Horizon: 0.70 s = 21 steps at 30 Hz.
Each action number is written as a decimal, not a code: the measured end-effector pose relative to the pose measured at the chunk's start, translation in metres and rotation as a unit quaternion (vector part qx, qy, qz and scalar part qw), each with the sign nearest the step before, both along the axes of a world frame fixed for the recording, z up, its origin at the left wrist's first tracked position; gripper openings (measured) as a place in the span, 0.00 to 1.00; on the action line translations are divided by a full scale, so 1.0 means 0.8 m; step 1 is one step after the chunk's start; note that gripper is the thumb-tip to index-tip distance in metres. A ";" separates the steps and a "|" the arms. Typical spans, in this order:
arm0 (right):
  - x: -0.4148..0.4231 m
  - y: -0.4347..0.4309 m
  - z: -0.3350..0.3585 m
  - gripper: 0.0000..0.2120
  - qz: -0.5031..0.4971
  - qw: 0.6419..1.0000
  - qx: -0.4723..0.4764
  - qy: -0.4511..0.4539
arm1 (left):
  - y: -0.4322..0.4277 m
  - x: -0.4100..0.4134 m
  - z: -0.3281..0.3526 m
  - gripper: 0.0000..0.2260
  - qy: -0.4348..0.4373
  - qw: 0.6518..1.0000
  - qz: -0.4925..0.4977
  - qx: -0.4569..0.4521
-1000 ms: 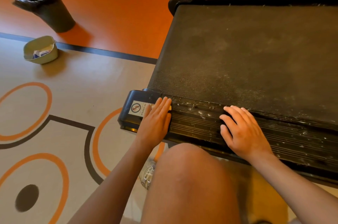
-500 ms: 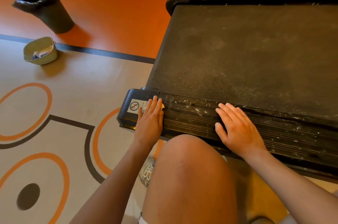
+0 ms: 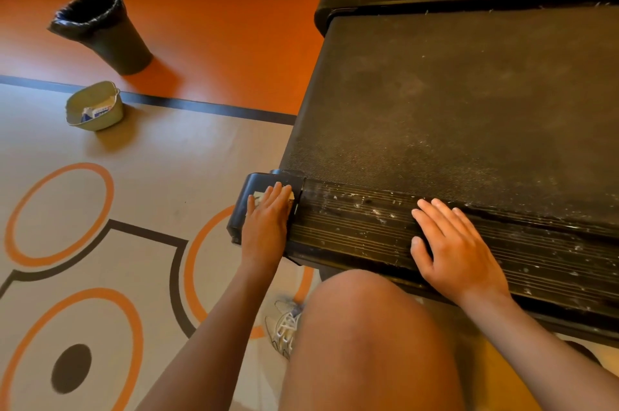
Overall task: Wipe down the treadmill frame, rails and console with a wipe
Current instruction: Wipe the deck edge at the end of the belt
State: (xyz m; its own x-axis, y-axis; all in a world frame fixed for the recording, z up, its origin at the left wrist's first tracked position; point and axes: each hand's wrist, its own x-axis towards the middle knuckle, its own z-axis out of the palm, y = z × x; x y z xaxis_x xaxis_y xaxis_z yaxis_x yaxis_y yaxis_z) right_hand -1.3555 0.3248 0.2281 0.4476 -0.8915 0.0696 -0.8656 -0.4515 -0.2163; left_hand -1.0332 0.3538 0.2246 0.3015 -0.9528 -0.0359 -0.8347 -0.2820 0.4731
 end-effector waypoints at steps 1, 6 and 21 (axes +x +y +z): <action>0.000 0.000 0.000 0.29 -0.001 1.000 -0.001 0.000 | -0.002 0.006 0.000 0.21 0.017 1.000 0.007 0.012; -0.001 0.000 -0.002 0.29 -0.001 1.000 0.001 0.002 | 0.003 0.021 -0.018 0.24 -0.034 0.995 -0.084 0.040; -0.001 -0.001 -0.003 0.29 -0.001 1.000 0.001 -0.002 | -0.036 0.060 -0.020 0.26 -0.025 0.994 -0.039 0.095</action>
